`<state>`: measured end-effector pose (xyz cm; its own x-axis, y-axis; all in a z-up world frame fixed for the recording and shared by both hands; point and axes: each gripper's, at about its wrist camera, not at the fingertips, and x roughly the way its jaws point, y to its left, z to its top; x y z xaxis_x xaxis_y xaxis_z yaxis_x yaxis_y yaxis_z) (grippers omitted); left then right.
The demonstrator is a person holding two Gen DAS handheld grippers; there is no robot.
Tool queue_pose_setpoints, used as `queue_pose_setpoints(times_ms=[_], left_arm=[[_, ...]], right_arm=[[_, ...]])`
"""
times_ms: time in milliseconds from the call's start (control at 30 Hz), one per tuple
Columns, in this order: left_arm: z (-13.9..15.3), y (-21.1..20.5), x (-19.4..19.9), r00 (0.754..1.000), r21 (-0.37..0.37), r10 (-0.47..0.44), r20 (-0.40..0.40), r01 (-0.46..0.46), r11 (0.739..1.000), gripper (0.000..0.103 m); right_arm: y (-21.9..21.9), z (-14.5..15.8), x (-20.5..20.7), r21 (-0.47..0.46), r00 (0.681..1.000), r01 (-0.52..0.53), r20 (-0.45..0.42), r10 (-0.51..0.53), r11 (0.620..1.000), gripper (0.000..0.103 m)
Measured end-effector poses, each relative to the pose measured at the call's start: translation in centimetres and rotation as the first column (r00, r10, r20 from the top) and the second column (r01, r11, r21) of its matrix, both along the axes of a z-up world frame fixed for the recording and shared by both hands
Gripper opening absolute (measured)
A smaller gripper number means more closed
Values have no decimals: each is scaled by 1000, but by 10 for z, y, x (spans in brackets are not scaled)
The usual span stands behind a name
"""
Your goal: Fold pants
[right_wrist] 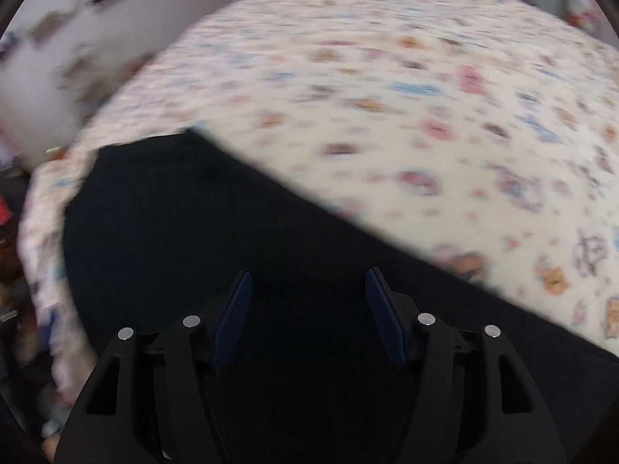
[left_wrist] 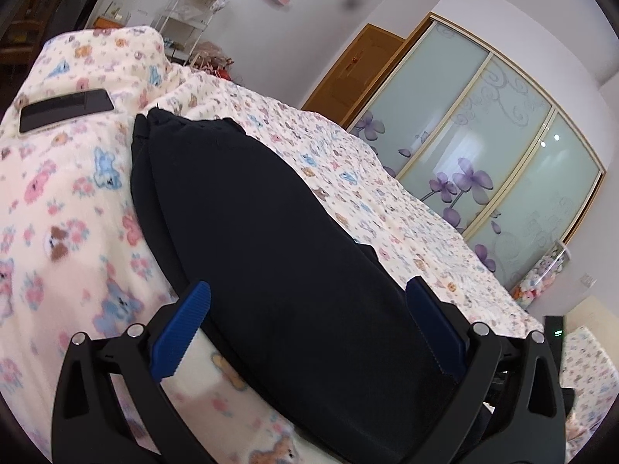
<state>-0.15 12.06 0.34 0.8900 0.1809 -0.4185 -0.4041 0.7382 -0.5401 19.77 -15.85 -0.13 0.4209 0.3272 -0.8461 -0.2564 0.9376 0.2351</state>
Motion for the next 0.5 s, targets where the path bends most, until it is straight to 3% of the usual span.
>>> queue_pose_setpoints(times_ms=[100,233,333,500], left_arm=[[2,3,6,1000,22,-17,-17,17,1000,101],[5,8,16,997,54,-58,-51,61,997,101],[5,11,20,993,45,-96,-68,100,994,101],[10,30,21,976,-10,-205,-76,205,979,101]], right_arm=[[-9,-12,12,57,997,82,-2,-82,995,62],[-10,8,-14,122,992,100,60,-108,987,62],[-23,26,-64,214,990,73,104,-97,974,72],[-67,40,-156,256,968,101,199,-155,961,78]])
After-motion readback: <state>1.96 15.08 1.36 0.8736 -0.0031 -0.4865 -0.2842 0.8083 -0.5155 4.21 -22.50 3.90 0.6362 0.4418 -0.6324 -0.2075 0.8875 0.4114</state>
